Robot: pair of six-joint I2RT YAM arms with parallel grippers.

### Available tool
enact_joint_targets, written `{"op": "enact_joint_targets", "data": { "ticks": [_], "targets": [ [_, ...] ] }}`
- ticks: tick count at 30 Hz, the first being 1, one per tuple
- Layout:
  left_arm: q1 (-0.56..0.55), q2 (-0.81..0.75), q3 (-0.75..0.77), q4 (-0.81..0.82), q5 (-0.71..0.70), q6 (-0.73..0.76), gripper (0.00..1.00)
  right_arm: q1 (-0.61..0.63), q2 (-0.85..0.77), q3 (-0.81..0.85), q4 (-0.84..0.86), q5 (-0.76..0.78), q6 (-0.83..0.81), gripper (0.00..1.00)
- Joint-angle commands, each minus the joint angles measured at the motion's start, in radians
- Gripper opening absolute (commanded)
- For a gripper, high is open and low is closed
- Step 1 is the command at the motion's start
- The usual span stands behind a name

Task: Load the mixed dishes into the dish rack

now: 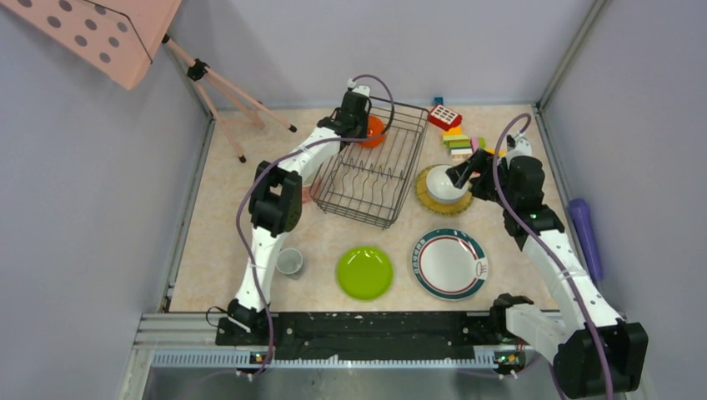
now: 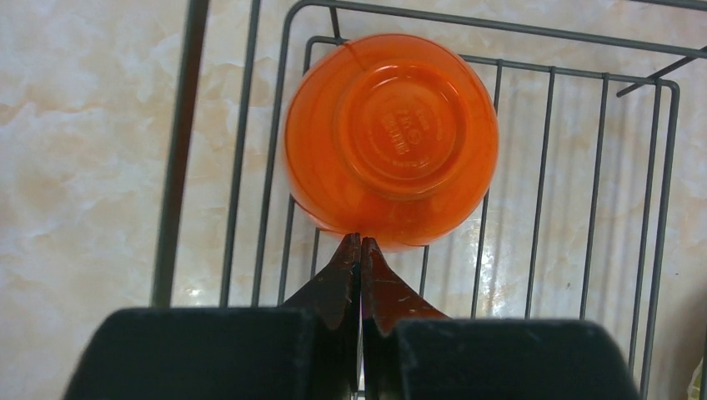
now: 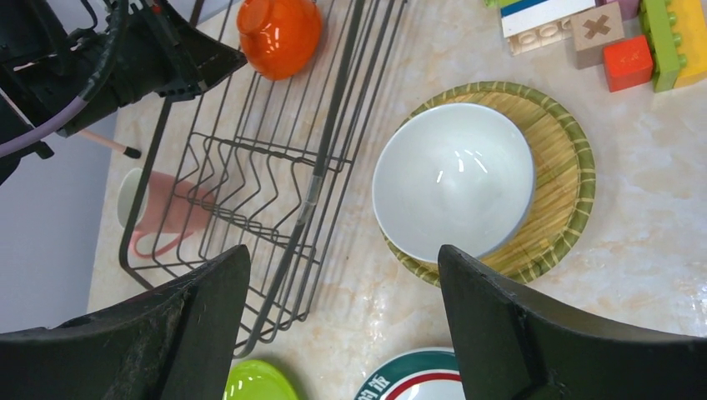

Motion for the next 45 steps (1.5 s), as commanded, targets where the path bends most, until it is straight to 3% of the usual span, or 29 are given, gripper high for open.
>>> {"op": "enact_joint_targets", "data": {
  "ticks": [1, 9, 12, 17, 21, 25, 28, 31, 33, 37, 45],
  "targets": [
    [0.000, 0.029, 0.059, 0.057, 0.071, -0.038, 0.00, 0.008, 0.038, -0.009, 0.035, 0.047, 0.010, 0.82],
    [0.001, 0.064, 0.064, 0.125, 0.068, -0.044, 0.00, 0.009, 0.092, -0.039, -0.006, 0.196, 0.087, 0.80],
    [0.001, 0.046, 0.042, 0.134, 0.078, -0.038, 0.01, 0.008, 0.116, -0.056, -0.009, 0.228, 0.117, 0.74],
    [-0.001, -0.073, -0.054, 0.148, 0.092, -0.040, 0.26, 0.008, 0.172, -0.068, -0.013, 0.251, 0.171, 0.66],
    [-0.001, -0.187, -0.144, 0.161, 0.122, -0.045, 0.52, 0.009, 0.213, -0.084, 0.041, 0.218, 0.191, 0.64],
    [0.000, -0.282, -0.201, 0.162, 0.211, -0.062, 0.68, 0.008, 0.276, -0.075, 0.074, 0.183, 0.203, 0.58],
    [0.000, -0.340, -0.227, 0.154, 0.283, -0.071, 0.76, 0.008, 0.328, -0.052, 0.078, 0.172, 0.218, 0.46],
    [-0.001, -0.408, -0.295, 0.180, 0.356, -0.080, 0.87, 0.009, 0.366, -0.049, 0.100, 0.165, 0.236, 0.45],
    [-0.001, -0.460, -0.359, 0.229, 0.392, -0.099, 0.89, 0.008, 0.387, -0.047, 0.109, 0.164, 0.250, 0.36],
    [-0.001, -0.526, -0.429, 0.256, 0.436, -0.143, 0.91, 0.007, 0.419, -0.024, 0.088, 0.148, 0.247, 0.01],
    [-0.001, -0.636, -0.552, 0.312, 0.620, -0.312, 0.93, 0.007, 0.274, -0.020, 0.077, 0.084, 0.175, 0.00]
  ]
}}
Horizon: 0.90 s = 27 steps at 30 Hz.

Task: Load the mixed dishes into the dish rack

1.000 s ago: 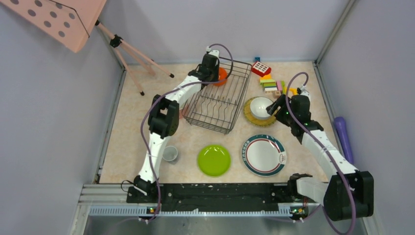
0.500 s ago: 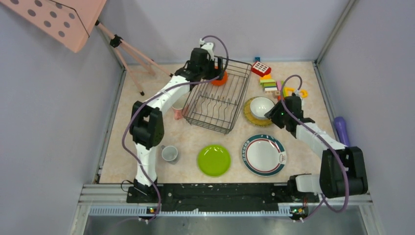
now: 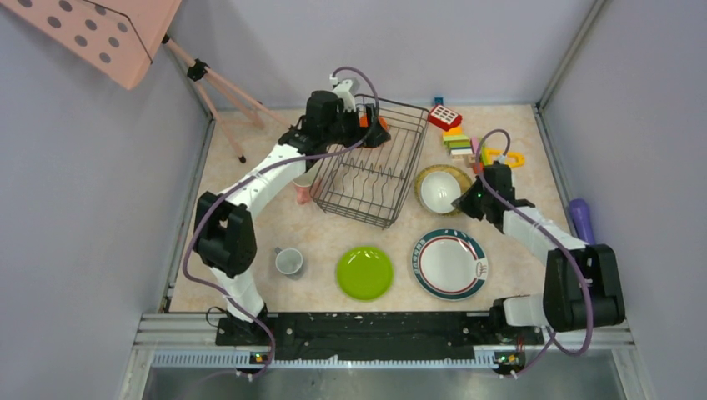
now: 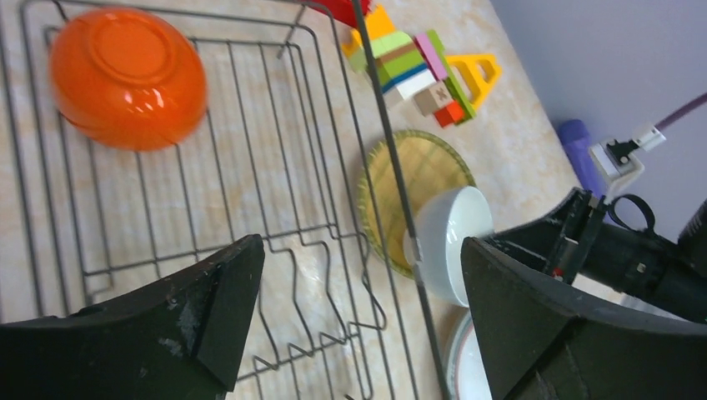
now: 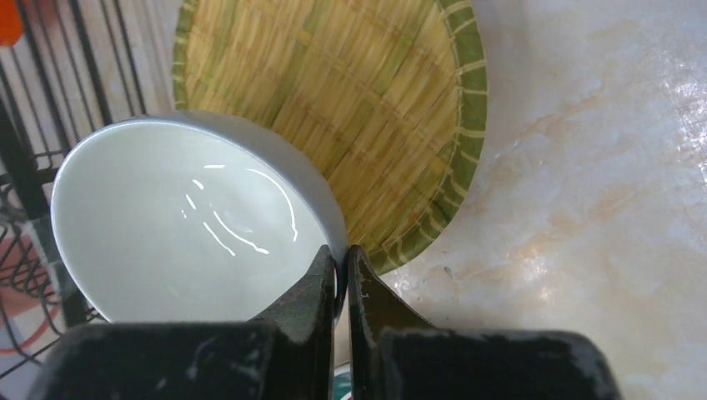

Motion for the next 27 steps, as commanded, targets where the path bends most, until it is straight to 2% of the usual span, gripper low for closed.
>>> {"op": "enact_joint_targets", "data": {
  "ticks": [1, 5, 11, 16, 27],
  "targets": [
    [-0.001, -0.115, -0.088, 0.129, 0.156, -0.150, 0.95, 0.008, -0.162, 0.046, 0.053, -0.076, -0.055, 0.00],
    [-0.027, -0.171, -0.184, 0.243, 0.211, -0.239, 0.99, 0.007, -0.277, 0.027, 0.063, -0.117, -0.077, 0.00],
    [-0.105, -0.174, -0.190, 0.280, 0.275, -0.295, 0.99, 0.007, -0.393, 0.025, 0.089, -0.245, -0.097, 0.00],
    [-0.140, -0.195, -0.238, 0.400, 0.318, -0.360, 0.99, 0.007, -0.433, 0.046, 0.075, -0.305, -0.096, 0.00],
    [-0.164, -0.185, -0.214, 0.278, 0.303, -0.333, 0.99, 0.007, -0.494, 0.073, 0.068, -0.374, -0.082, 0.00]
  ]
}}
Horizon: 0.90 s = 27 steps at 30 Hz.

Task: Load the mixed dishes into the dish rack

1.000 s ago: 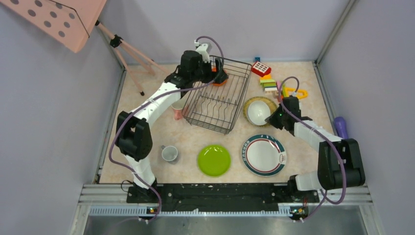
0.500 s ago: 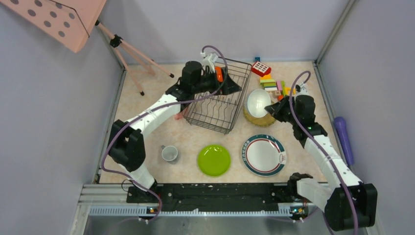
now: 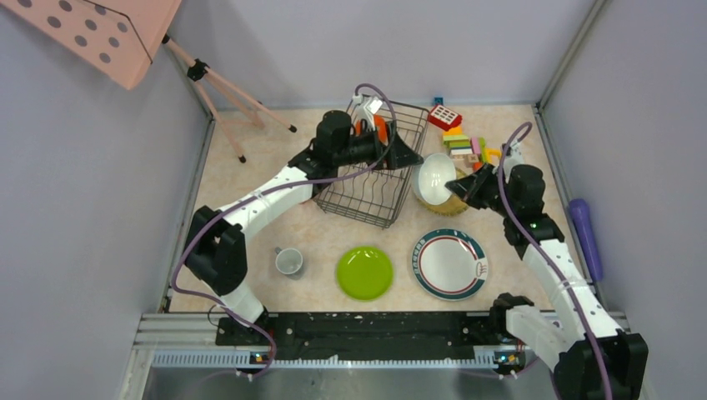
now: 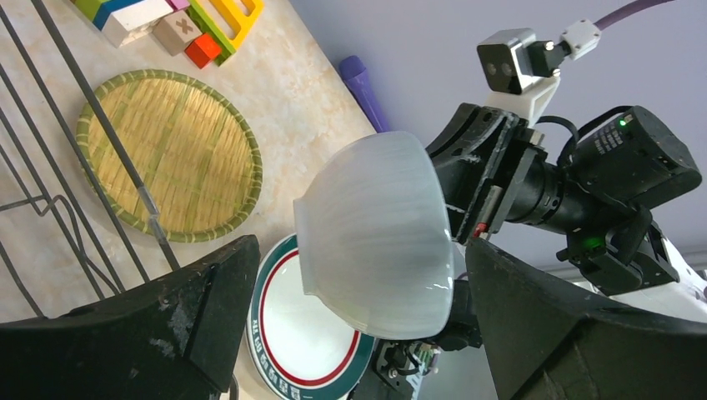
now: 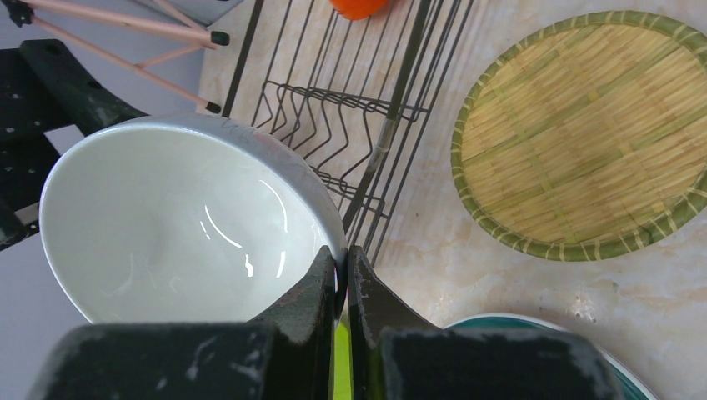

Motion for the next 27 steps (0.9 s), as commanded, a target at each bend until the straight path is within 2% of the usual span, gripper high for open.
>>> {"op": "enact_joint_targets", "data": {
  "ticks": [1, 5, 8, 11, 17, 19, 22, 27],
  "targets": [
    [-0.013, -0.035, 0.018, -0.017, 0.019, 0.011, 0.99, 0.007, -0.048, 0.073, 0.071, -0.062, 0.020, 0.00],
    [-0.036, -0.020, 0.035, -0.024, 0.063, 0.011, 0.99, 0.007, -0.060, 0.073, 0.076, -0.080, 0.033, 0.00],
    [-0.049, -0.016, 0.046, -0.039, 0.068, 0.014, 0.91, 0.007, -0.069, 0.075, 0.073, -0.083, 0.038, 0.00],
    [-0.056, -0.019, 0.037, -0.039, 0.073, 0.022, 0.79, 0.007, -0.076, 0.082, 0.064, -0.084, 0.040, 0.00],
    [-0.059, -0.040, 0.015, -0.047, 0.083, 0.024, 0.72, 0.007, -0.095, 0.098, 0.036, -0.070, 0.032, 0.00],
    [-0.057, -0.034, 0.022, -0.057, 0.107, 0.017, 0.72, 0.006, -0.099, 0.098, 0.034, -0.072, 0.032, 0.00],
    [-0.059, -0.022, 0.031, -0.083, 0.121, 0.015, 0.83, 0.006, -0.109, 0.098, 0.031, -0.075, 0.034, 0.00],
    [-0.063, -0.026, 0.026, -0.091, 0.111, 0.017, 0.86, 0.007, -0.118, 0.099, 0.024, -0.070, 0.034, 0.00]
  ]
}}
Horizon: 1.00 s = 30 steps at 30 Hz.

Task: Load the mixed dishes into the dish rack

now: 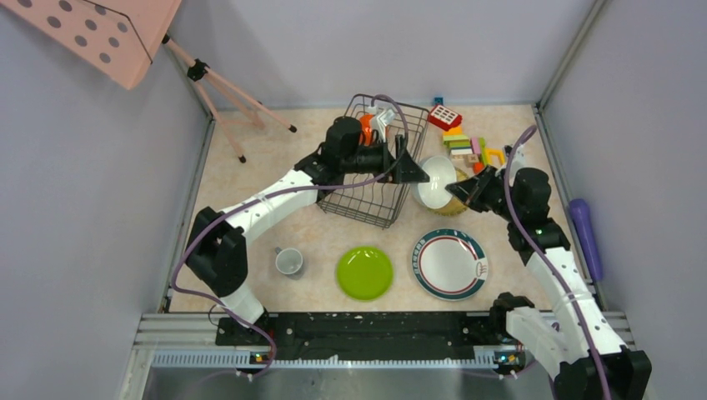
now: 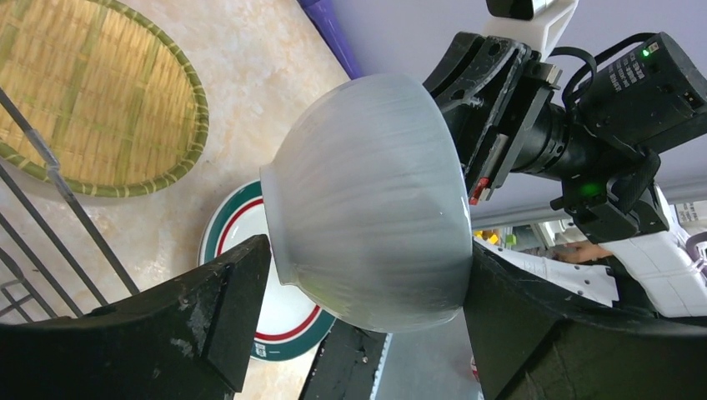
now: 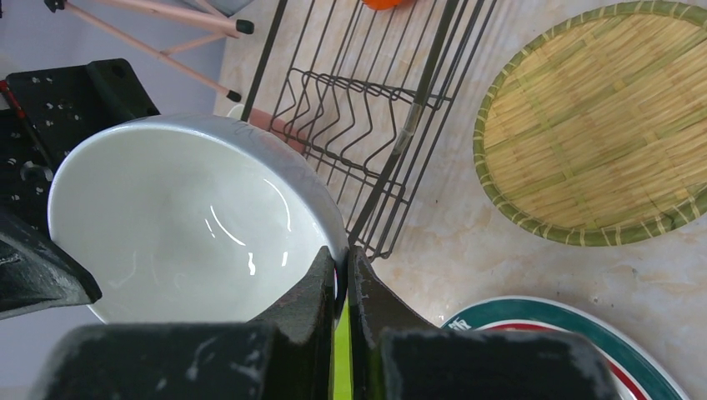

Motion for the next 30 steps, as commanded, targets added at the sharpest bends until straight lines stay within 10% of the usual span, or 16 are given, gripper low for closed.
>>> {"op": "enact_joint_targets", "data": {
  "ticks": [1, 5, 14, 15, 19, 30],
  "targets": [
    [-0.007, -0.025, 0.025, -0.008, 0.024, 0.012, 0.88, 0.007, -0.042, 0.088, 0.085, -0.023, 0.026, 0.00],
    [-0.009, -0.024, 0.028, -0.008, 0.036, 0.005, 0.90, 0.007, -0.042, 0.089, 0.080, -0.024, 0.025, 0.00],
    [-0.009, -0.046, 0.010, 0.043, 0.038, 0.010, 0.47, 0.007, -0.039, 0.081, 0.077, -0.011, 0.026, 0.00],
    [-0.010, -0.051, 0.005, 0.054, 0.034, 0.016, 0.36, 0.008, -0.038, 0.080, 0.075, -0.006, 0.025, 0.04],
    [-0.006, -0.055, 0.028, -0.016, -0.082, 0.071, 0.03, 0.007, -0.014, 0.089, 0.035, 0.038, 0.014, 0.71],
    [-0.007, 0.043, 0.294, -0.322, -0.637, 0.421, 0.00, 0.006, -0.043, 0.094, -0.045, 0.159, -0.037, 0.81]
  ]
}}
